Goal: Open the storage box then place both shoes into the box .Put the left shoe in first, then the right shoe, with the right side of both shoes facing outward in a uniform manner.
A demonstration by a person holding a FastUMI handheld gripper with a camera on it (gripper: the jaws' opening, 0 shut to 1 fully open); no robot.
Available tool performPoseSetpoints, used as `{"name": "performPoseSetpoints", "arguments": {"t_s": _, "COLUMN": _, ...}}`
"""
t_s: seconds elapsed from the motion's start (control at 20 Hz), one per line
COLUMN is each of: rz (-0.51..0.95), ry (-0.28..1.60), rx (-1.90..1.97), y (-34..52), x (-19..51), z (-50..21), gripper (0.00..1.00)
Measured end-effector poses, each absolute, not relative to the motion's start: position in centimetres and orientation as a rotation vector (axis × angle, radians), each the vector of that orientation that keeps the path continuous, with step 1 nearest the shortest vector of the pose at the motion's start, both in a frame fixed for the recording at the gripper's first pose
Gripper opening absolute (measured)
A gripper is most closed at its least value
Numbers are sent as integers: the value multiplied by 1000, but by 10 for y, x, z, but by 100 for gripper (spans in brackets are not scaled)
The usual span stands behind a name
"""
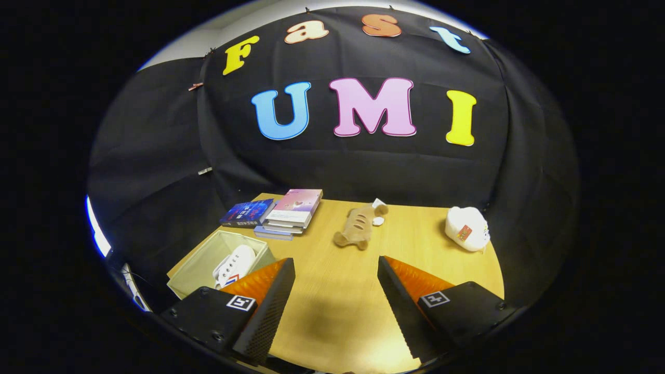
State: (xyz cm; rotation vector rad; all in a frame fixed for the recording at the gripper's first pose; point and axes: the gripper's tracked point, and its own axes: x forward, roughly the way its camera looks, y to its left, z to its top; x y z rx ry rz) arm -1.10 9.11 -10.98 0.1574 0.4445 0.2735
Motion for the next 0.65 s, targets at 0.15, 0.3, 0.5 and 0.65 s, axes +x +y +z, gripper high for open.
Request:
{"name": "performPoseSetpoints", "arguments": {"t_s": 0.15, "rz": 282, "ry": 429, "rx": 151, "y": 79, "x": -13, "z": -107, "gripper": 99}}
{"name": "performPoseSetpoints", "arguments": {"t_s": 0.3, "rz": 301, "ry": 419, "rx": 146, "y": 75, "x": -14, "z": -106, "gripper": 99}}
{"name": "performPoseSetpoints", "arguments": {"t_s": 0.5, "rz": 325, "ry": 424, "rx": 144, "y": 76, "x": -14, "z": -107, "gripper": 99}}
{"name": "performPoseSetpoints", "arguments": {"t_s": 0.65, "rz": 346, "ry": 425, "rx": 148, "y": 80, "x": -11, "z": -108, "gripper": 99}}
